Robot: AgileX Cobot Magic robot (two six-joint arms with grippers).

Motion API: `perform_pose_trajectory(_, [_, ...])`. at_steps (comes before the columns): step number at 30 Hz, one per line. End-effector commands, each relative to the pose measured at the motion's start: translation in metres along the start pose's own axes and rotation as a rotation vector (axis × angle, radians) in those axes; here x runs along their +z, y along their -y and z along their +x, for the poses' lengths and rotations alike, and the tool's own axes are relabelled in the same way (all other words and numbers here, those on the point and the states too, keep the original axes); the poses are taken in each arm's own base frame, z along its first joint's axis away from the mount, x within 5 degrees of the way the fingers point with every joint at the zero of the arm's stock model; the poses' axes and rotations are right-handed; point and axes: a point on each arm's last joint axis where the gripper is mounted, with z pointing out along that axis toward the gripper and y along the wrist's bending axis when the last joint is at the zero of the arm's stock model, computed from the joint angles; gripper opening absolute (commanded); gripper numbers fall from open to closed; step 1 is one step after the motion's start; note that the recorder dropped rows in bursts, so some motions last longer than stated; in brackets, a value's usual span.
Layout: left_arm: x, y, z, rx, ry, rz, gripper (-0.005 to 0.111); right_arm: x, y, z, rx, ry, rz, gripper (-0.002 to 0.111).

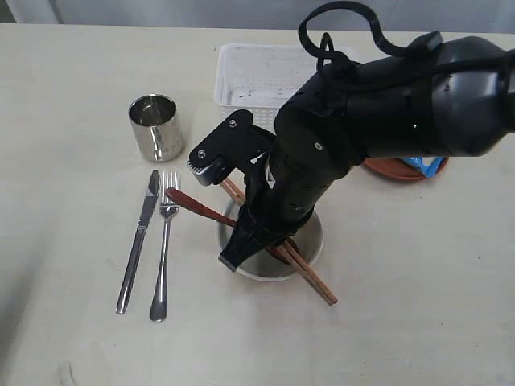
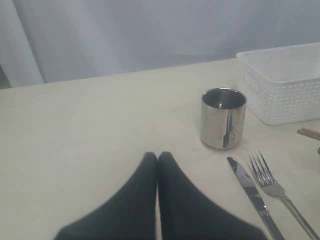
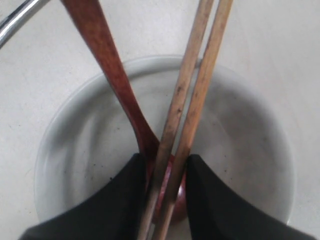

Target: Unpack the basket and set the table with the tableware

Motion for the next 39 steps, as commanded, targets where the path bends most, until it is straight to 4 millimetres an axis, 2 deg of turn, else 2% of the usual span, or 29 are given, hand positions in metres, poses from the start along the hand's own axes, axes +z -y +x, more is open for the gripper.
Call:
perform_pose_trajectory(1, [0.0,-0.0001,-0.0003,-0.001,0.009,-0.001,0.0,-0.0008,-0.0002,-0.0017,-0.005,0.009,0.007,0.027])
perform_pose_trajectory(14, [0.0,-0.0001,-0.0003,-0.001,0.009,-0.001,0.0,-0.0008,-0.0002,-0.0023,0.003,0.016,0.007,0.027])
perform_pose_trajectory(21, [0.0,-0.0001,-0.0003,-0.001,0.009,-0.001,0.0,-0.0008,-0.0002,-0.0027,-0.005,0.02,0.007,0.014])
perform_pose_trajectory(23, [0.0,-0.0001,-0.0003,-0.001,0.009,-0.001,0.0,-0.0008,-0.0002,-0.0027,-0.005,0.02,0.007,0.016])
perform_pose_trajectory(29, [0.0,-0.0001,-0.0003,-0.001,0.009,-0.001,0.0,-0.0008,-0.0002,-0.0027,-0.005,0.02,0.007,0.034])
perform_pose_trajectory(39, [0.0,0.0001,-0.0003,-0.007,0.009,0.001,0.0,-0.0008,-0.0002,-0.0034,0.001,0.027,0.006,0.035])
